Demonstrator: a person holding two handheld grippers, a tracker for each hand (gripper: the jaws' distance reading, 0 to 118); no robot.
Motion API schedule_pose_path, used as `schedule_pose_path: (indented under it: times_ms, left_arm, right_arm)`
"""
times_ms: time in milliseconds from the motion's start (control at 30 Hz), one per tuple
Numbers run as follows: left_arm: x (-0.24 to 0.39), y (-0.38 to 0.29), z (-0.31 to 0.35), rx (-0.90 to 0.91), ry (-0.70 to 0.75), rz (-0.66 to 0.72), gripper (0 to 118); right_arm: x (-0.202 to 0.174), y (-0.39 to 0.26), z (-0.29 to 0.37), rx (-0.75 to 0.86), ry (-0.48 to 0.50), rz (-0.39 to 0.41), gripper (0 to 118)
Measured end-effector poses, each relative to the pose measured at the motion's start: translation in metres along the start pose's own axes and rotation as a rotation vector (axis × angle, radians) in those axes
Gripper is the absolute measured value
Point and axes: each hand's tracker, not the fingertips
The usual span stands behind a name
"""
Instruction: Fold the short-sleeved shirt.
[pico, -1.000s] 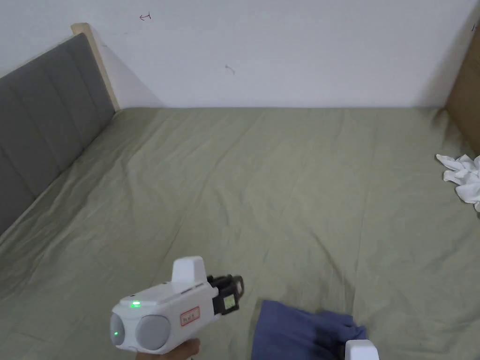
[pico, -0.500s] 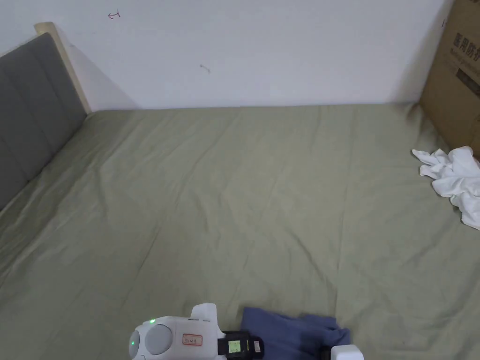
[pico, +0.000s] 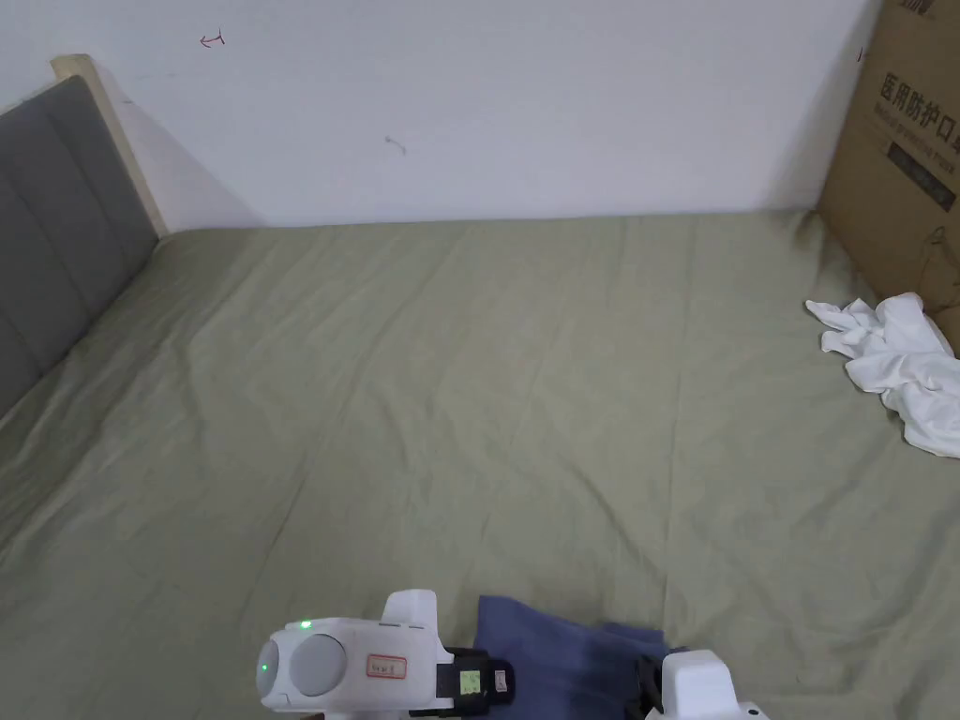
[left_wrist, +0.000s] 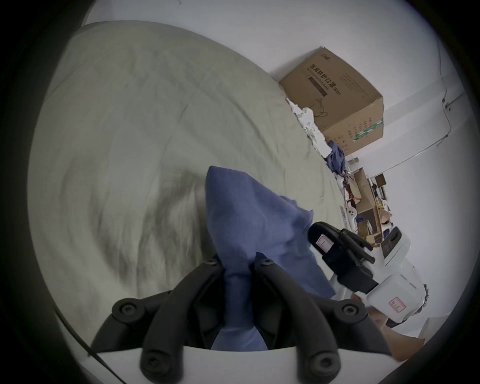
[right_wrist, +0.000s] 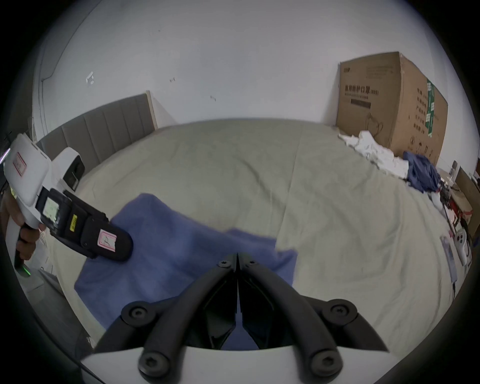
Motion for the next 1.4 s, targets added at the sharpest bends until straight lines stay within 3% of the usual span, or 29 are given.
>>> schedule_pose_path:
  times_ms: [133,300,667,933,1000,1100,1167,1233,1400]
  left_arm:
    - [-0.008,0.017,0.039,0.022,0.072,-0.076,16]
    - [-0.066,0.043,0.111,0.053,0.211,-0.09,16]
    - [-0.209,0.088,0.268,0.089,0.582,0.002,16]
    - [-0.266,0.098,0.276,0.071,0.648,0.107,17]
    - [-0.266,0.097,0.269,0.061,0.685,0.101,27]
    - [-0.259,0.094,0.263,0.085,0.764,0.086,74]
    - [-0.245,0.094,0.267,0.153,0.808,0.056,77]
    - [-0.211,0.092,0.272,0.218,0.852,0.021,91]
    - [-0.128,0.093,0.292,0.444,0.878,-0.093,91]
  right_arm:
    - [-0.001,0.034,0.013,0.114,0.012,0.009,0]
    - [-0.008,0.076,0.021,0.229,0.035,0.014,0]
    - [-0.05,0.126,0.012,0.331,0.073,0.08,0]
    - [-0.065,0.133,-0.014,0.308,0.096,0.093,0]
    - [-0.064,0.135,-0.016,0.299,0.094,0.086,0]
    - [-0.059,0.136,-0.013,0.298,0.092,0.081,0]
    - [-0.054,0.139,-0.006,0.307,0.092,0.08,0]
    - [-0.048,0.144,0.005,0.321,0.084,0.079,0]
    - [-0.031,0.161,0.037,0.382,0.063,0.069,0]
